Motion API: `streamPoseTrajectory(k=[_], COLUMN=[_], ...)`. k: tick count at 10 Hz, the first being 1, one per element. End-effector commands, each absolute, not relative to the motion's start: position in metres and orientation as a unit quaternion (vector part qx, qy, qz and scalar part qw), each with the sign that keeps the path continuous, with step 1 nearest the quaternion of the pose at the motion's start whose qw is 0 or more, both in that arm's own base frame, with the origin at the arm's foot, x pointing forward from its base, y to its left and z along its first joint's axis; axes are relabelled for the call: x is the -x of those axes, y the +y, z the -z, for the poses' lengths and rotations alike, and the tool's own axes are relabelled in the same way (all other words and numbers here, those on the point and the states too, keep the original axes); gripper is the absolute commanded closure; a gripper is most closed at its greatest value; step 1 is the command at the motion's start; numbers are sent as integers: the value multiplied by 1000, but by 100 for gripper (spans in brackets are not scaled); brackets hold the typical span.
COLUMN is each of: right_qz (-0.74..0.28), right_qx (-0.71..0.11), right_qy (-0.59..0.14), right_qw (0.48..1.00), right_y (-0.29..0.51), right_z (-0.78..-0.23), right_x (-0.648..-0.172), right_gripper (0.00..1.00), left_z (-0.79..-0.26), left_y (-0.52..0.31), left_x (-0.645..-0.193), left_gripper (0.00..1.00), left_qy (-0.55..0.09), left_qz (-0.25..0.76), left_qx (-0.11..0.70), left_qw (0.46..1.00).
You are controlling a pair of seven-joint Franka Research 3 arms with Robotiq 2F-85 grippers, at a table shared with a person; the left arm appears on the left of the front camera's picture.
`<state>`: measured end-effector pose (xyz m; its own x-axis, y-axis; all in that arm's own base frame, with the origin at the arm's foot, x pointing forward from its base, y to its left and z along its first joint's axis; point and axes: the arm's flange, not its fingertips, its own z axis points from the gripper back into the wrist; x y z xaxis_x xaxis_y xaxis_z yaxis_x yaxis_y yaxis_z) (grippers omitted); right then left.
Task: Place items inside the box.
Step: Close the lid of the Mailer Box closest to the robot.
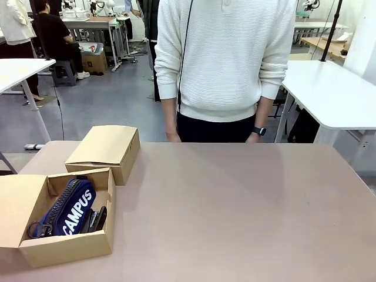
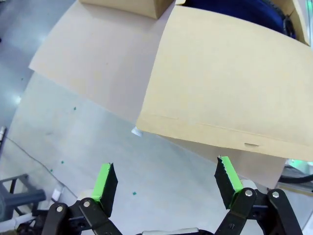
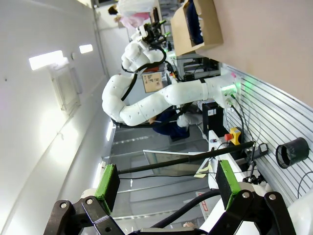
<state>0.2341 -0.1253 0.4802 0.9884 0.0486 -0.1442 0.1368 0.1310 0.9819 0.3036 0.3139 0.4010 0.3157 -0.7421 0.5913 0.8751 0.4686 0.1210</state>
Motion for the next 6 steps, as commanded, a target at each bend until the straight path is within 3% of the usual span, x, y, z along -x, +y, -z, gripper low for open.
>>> streamPoseTrajectory(k=[1,6], right_qz=[20,20], right_qx=[-659,-659], right_qy=[68,68], right_qw=[749,749], right_y=[-129,-129], right_z=[-481,-481], right_x=[-232,-232], right_gripper=[0,0], left_z=[-391,-371], left_y=[323,330], left_x=[-307,-334], left_gripper=[0,0], left_qy=[-276,-269], left_qz=[523,540], left_qx=[118,106], left_qw=[798,790])
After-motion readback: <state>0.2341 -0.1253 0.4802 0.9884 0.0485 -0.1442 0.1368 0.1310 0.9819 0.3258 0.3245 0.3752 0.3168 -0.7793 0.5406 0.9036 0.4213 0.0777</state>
